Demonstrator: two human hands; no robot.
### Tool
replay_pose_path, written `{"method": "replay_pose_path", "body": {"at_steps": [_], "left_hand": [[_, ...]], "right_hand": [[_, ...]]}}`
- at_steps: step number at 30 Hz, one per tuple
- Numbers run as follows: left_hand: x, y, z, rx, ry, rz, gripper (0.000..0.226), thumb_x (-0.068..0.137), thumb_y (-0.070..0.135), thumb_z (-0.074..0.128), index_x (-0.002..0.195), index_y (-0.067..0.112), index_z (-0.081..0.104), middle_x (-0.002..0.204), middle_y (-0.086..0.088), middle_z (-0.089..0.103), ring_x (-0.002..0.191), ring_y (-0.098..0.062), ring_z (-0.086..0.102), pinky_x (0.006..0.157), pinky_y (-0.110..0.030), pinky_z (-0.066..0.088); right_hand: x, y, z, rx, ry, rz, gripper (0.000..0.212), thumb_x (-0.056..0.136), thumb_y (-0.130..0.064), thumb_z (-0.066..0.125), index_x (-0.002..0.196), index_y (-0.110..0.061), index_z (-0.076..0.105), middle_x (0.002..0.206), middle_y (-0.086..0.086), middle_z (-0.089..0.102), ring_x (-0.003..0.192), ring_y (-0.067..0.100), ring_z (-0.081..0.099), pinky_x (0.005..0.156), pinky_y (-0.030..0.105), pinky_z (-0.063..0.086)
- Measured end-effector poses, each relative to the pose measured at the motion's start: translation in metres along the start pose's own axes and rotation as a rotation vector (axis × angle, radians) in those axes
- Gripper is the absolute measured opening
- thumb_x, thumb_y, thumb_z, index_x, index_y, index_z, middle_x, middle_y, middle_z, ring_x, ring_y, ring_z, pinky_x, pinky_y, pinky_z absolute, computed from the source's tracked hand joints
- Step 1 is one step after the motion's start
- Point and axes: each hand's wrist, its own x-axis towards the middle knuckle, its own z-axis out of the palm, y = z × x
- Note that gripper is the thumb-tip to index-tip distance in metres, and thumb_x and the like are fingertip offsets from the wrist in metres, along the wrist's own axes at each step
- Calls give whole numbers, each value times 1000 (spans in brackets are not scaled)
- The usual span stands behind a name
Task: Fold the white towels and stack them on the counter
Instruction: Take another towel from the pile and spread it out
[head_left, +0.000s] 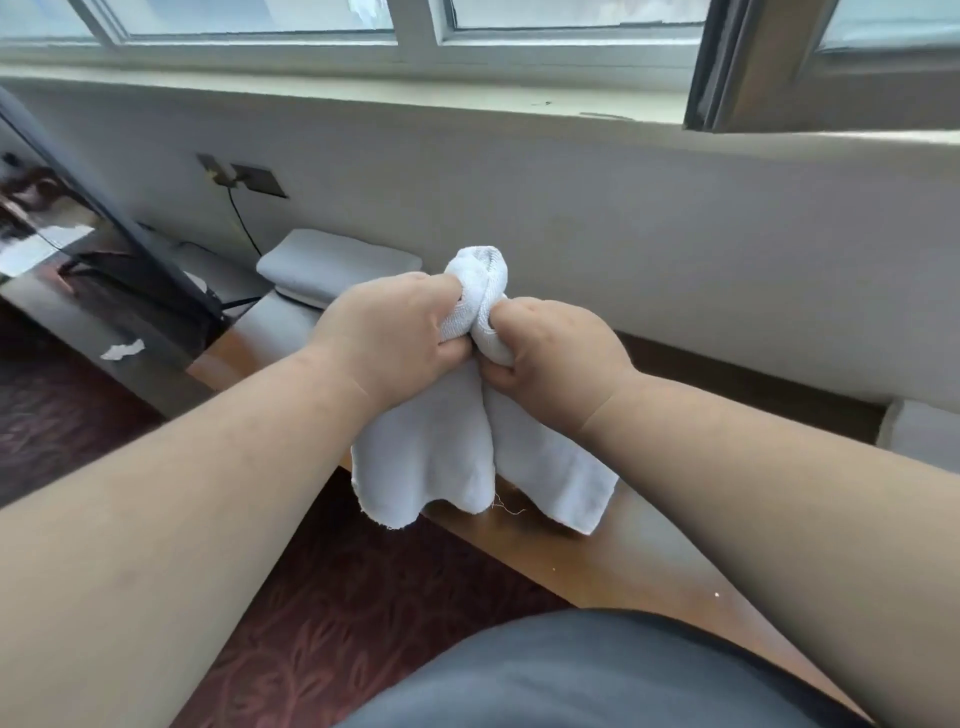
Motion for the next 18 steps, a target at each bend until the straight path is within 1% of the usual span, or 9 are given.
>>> {"method": "replay_pose_path", "body": {"at_steps": [2, 5, 8, 11, 13, 15, 17, 18], "left_hand": [[5, -23, 13, -15, -30, 16, 42, 76, 44, 59, 62, 32, 20, 60, 12, 31, 56, -23, 37, 50, -30, 20], [18, -59, 35, -7, -96, 84, 38, 75, 47, 54, 62, 33, 21, 60, 12, 30, 54, -21, 35, 47, -28, 17], [37, -102, 67, 55, -197, 129, 41, 79, 45, 57, 64, 30, 22, 63, 10, 33, 57, -19, 37, 46, -28, 17], [59, -143, 97, 64, -251, 127, 38, 83, 45, 54, 67, 26, 25, 66, 7, 39, 55, -15, 39, 46, -29, 18], [69, -169, 114, 24, -313, 121, 38, 87, 51, 51, 69, 25, 29, 67, 6, 44, 55, -11, 41, 45, -29, 20], [83, -192, 133, -30, -389, 114, 39, 88, 55, 51, 72, 25, 33, 70, 5, 47, 58, -11, 45, 46, -30, 23], [96, -210, 153, -64, -472, 102, 39, 88, 55, 53, 76, 24, 34, 75, 3, 50, 63, -14, 47, 48, -32, 26], [103, -217, 164, -82, -505, 84, 38, 88, 55, 54, 78, 23, 36, 78, 2, 50, 66, -17, 49, 50, -33, 28]], "right_hand": [[11, 1, 21, -17, -42, 13, 48, 69, -21, 77, 71, -21, 28, 60, -6, 30, 47, 23, 29, 47, 27, 17], [26, 7, 53, -60, -109, 48, 45, 73, -23, 73, 72, -21, 29, 61, -7, 28, 48, 24, 32, 49, 30, 19], [37, 19, 84, -145, -210, 136, 35, 82, -31, 64, 79, -24, 30, 69, -4, 38, 57, 27, 42, 54, 33, 25], [49, 25, 107, -191, -298, 336, 31, 86, -41, 56, 83, -23, 32, 77, -4, 43, 67, 26, 46, 59, 34, 33], [54, 24, 120, -196, -318, 490, 26, 82, -42, 53, 82, -22, 36, 78, -5, 43, 71, 25, 47, 61, 36, 37], [58, 27, 131, -196, -354, 642, 21, 76, -36, 52, 89, -23, 42, 84, -5, 42, 79, 25, 47, 66, 36, 34], [59, 35, 139, -195, -395, 792, 30, 75, -28, 53, 104, -21, 46, 94, -2, 42, 91, 26, 46, 72, 37, 34], [57, 41, 143, -214, -392, 856, 35, 77, -24, 53, 111, -20, 47, 99, 0, 43, 95, 27, 46, 76, 39, 37]]}}
